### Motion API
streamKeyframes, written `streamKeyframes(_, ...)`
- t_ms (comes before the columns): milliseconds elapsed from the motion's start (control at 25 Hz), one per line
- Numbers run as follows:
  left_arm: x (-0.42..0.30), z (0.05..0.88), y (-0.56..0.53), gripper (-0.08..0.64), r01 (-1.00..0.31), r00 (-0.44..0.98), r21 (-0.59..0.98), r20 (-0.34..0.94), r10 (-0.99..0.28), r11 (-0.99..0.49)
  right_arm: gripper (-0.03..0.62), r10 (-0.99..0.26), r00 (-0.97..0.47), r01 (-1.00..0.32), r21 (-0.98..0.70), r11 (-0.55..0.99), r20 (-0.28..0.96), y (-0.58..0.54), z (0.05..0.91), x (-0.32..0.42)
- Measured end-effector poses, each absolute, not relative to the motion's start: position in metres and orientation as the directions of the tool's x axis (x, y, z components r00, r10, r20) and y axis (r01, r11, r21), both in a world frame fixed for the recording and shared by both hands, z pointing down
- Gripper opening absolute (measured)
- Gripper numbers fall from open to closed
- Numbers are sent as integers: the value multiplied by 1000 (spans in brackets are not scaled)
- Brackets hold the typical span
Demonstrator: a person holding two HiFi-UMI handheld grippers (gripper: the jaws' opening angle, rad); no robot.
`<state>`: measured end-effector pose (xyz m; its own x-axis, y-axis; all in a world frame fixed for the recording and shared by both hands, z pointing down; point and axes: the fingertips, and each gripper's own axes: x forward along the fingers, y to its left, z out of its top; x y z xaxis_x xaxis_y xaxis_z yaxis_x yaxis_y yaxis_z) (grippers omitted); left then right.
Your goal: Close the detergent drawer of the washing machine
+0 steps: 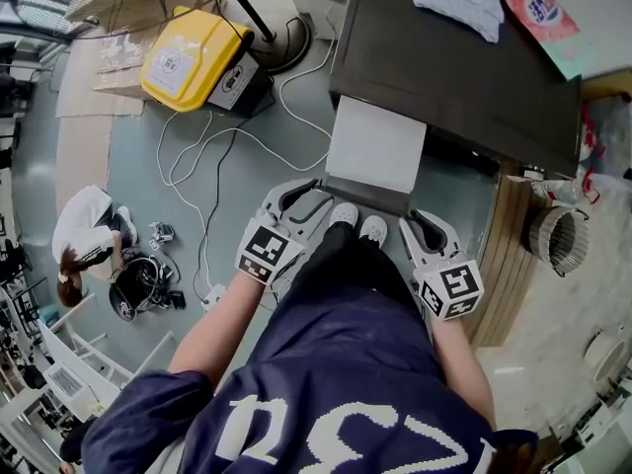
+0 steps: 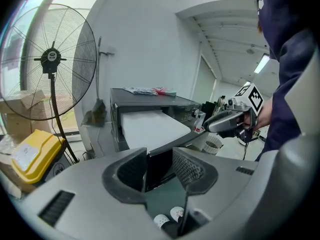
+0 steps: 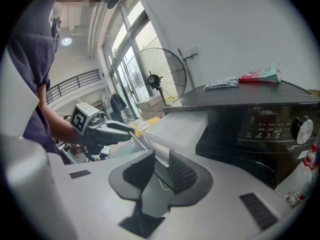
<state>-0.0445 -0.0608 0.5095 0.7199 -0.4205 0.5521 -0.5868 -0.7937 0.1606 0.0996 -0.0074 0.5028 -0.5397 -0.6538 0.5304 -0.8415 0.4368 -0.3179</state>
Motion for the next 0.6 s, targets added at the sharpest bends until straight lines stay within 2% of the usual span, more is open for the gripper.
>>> streamKeyframes(600, -39, 508, -80, 173, -566, 734, 152, 540, -411, -811, 106, -693, -487, -872, -249, 421, 532, -27, 501, 104)
